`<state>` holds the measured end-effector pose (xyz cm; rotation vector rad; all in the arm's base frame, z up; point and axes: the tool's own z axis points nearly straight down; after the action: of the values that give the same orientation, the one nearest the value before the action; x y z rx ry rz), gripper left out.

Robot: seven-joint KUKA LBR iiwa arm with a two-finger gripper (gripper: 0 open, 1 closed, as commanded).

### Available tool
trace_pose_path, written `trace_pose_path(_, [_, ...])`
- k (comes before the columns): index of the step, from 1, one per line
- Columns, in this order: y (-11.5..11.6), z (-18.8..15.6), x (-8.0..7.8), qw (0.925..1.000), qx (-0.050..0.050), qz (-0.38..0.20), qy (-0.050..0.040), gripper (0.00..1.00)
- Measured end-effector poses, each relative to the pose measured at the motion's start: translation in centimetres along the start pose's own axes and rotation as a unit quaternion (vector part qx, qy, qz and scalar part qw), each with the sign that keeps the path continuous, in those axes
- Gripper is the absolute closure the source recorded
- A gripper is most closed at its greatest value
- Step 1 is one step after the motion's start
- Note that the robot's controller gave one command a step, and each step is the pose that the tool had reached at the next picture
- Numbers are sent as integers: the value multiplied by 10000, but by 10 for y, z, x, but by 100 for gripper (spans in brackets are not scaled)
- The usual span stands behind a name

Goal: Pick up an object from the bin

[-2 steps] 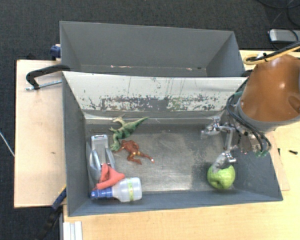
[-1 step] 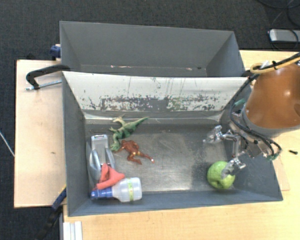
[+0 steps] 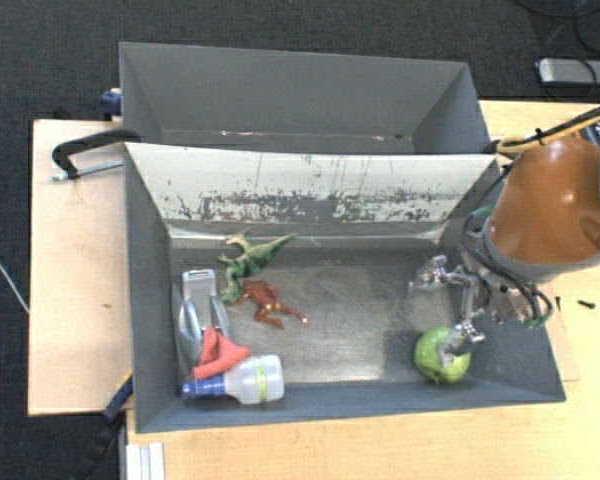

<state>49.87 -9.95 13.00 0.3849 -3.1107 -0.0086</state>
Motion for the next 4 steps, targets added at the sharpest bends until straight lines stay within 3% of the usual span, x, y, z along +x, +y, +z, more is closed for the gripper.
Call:
trace_pose_path(1, [4, 6, -3, 10000, -34, 84, -28, 0])
trace_pose_path(2, [-21, 19, 3, 9965, 51, -830, -68, 0])
trace_pose_path(3, [-33, 42, 8, 9855, 33, -1696, -26, 0])
trace_pose_path(4, [-33, -7, 5, 9950, 19, -995, -27, 0])
